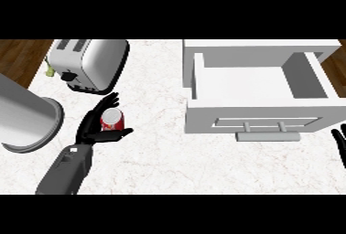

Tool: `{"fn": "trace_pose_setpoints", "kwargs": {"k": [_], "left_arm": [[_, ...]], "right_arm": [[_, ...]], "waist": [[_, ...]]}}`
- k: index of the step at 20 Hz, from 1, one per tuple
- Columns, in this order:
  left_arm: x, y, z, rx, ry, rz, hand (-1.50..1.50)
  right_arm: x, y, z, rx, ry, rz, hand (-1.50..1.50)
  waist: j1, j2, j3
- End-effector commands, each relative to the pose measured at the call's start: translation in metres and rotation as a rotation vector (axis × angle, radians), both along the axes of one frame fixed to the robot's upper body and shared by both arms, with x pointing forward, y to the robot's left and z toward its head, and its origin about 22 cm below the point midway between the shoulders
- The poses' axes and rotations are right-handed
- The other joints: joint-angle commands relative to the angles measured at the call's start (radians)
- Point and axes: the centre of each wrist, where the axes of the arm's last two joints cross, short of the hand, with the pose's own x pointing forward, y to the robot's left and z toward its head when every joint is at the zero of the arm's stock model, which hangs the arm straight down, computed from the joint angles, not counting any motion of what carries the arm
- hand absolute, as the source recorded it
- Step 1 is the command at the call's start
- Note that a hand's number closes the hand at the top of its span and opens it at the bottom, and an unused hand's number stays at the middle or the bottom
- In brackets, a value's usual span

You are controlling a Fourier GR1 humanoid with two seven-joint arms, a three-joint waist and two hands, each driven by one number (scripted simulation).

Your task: Pick up the can, place it into the drawer and close the drawer

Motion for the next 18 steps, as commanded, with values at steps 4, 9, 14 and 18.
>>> {"fn": "trace_pose_setpoints", "kwargs": {"k": [4,9,14,18], "left_arm": [[0.013,-0.024,0.005,-0.051,-0.033,-0.035,1.5],[0.011,-0.031,0.01,-0.097,-0.028,-0.086,1.5],[-0.005,0.007,0.008,-0.102,-0.056,0.21,1.5],[-0.006,0.022,0.03,-0.126,-0.082,0.233,1.5]], "right_arm": [[0.01,-0.003,-0.003,0.003,0.003,-0.002,-1.5],[0.008,0.006,0.003,-0.001,-0.017,-0.008,-1.5],[-0.011,-0.003,0.005,0.0,-0.011,-0.017,-1.5],[0.002,-0.012,0.012,0.01,-0.015,-0.023,-1.5]], "waist": [[0.0,0.001,0.0],[0.006,-0.001,0.0],[0.011,-0.004,0.001],[0.012,-0.003,0.001]]}}
